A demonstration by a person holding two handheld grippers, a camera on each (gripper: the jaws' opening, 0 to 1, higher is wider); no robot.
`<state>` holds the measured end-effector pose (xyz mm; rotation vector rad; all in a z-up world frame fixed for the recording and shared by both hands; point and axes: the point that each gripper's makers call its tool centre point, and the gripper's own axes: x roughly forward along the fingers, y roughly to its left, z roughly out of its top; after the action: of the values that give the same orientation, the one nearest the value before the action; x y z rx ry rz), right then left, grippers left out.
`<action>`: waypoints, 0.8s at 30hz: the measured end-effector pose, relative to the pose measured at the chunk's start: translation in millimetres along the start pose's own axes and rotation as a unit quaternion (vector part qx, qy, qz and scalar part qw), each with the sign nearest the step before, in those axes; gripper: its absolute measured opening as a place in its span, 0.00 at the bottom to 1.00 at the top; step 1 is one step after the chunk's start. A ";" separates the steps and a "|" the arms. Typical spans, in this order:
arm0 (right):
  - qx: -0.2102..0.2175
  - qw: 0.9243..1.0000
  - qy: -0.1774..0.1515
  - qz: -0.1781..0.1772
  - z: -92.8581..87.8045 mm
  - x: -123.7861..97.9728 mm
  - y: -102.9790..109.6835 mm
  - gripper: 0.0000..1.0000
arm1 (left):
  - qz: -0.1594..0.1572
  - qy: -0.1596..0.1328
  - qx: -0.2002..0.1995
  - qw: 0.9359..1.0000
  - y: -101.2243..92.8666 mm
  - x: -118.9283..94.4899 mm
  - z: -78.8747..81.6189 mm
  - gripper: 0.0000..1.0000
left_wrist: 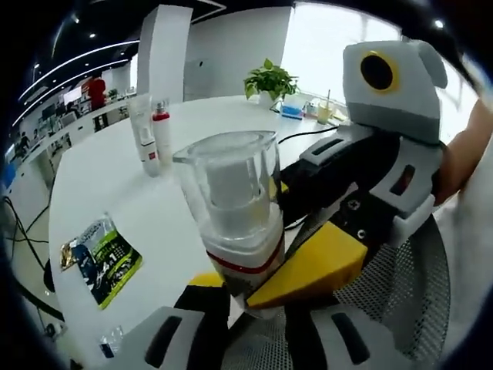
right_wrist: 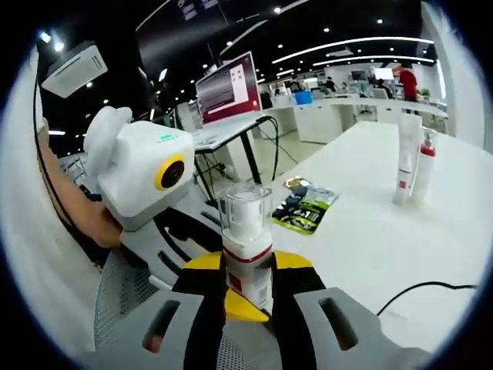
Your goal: Arrange the skincare products in the storage area until every visible bottle or jar stands upright without overlapping.
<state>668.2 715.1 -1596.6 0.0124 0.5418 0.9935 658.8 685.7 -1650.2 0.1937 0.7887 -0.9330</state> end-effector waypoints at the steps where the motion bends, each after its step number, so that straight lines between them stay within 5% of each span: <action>1: -0.001 1.000 0.000 0.000 -0.2 0.4 0.1 0.19 | 0.001 0.002 0.000 1.000 0.6 -0.2 -0.6 0.26; 10: 0.011 1.000 -0.005 0.004 -0.1 -4.9 -2.3 0.19 | -0.014 0.001 0.014 1.000 -5.6 1.1 -0.6 0.28; 14: 0.020 1.000 -0.015 0.006 3.6 -5.3 -4.6 0.19 | -0.006 0.034 0.030 0.999 -2.4 4.0 -13.1 0.28; 18: 0.035 0.999 -0.033 -0.007 8.5 -10.2 -14.6 0.19 | 0.020 0.065 0.051 0.996 4.9 7.1 -23.1 0.27; 21: 0.044 0.997 -0.056 -0.008 16.5 -14.0 -22.7 0.19 | 0.070 0.101 0.095 0.988 21.0 5.0 -32.9 0.23; 24: 0.034 0.998 -0.061 -0.004 19.6 -18.1 -29.2 0.19 | 0.090 0.130 0.089 0.983 26.4 3.5 -44.9 0.20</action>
<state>692.2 689.0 -1579.2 0.1299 0.4638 0.9593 657.1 720.5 -1689.1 0.5443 0.9117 -0.8160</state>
